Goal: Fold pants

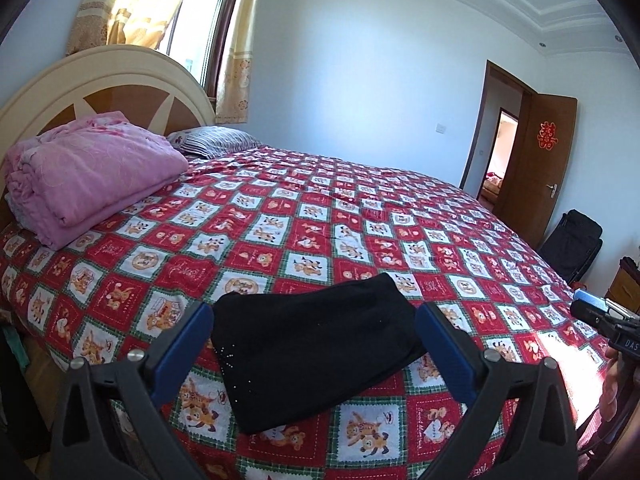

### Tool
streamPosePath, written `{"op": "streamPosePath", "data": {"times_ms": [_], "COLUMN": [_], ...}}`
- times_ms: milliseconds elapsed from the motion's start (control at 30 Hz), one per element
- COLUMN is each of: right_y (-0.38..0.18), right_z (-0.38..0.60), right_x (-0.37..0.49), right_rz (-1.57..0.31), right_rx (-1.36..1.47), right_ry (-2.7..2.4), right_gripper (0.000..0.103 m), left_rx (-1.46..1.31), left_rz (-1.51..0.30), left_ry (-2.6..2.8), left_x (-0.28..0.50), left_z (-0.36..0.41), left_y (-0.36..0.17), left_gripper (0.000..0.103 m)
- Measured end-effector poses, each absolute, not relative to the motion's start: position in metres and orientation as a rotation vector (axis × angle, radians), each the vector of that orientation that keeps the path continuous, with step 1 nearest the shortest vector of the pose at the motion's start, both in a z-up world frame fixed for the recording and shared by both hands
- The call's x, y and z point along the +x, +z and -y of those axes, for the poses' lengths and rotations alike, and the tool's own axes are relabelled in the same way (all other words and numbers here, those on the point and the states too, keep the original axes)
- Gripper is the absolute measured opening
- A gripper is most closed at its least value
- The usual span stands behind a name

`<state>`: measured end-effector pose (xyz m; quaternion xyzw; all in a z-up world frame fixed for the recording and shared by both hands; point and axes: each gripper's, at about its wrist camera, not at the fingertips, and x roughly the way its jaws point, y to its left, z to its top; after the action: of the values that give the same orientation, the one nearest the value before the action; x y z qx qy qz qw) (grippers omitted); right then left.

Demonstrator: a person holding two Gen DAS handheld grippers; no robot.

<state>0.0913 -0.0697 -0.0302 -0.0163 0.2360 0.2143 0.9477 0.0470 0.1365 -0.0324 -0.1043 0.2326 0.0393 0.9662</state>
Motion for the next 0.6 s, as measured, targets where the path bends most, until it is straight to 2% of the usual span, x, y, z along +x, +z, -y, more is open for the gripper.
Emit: {"op": "streamPosePath", "data": {"times_ms": [600], "right_y": [-0.0302], "right_z": [0.069], "right_x": [0.0904], "right_rz": [-0.476], "right_rx": [-0.028], "right_ry": [0.443], "right_gripper": [0.07], "left_rx": [-0.207], "left_rz": [-0.476], "left_ry": [0.08], "left_x": [0.0475], "left_z": [-0.1352], "left_y": [-0.0321], "left_gripper": [0.103]}}
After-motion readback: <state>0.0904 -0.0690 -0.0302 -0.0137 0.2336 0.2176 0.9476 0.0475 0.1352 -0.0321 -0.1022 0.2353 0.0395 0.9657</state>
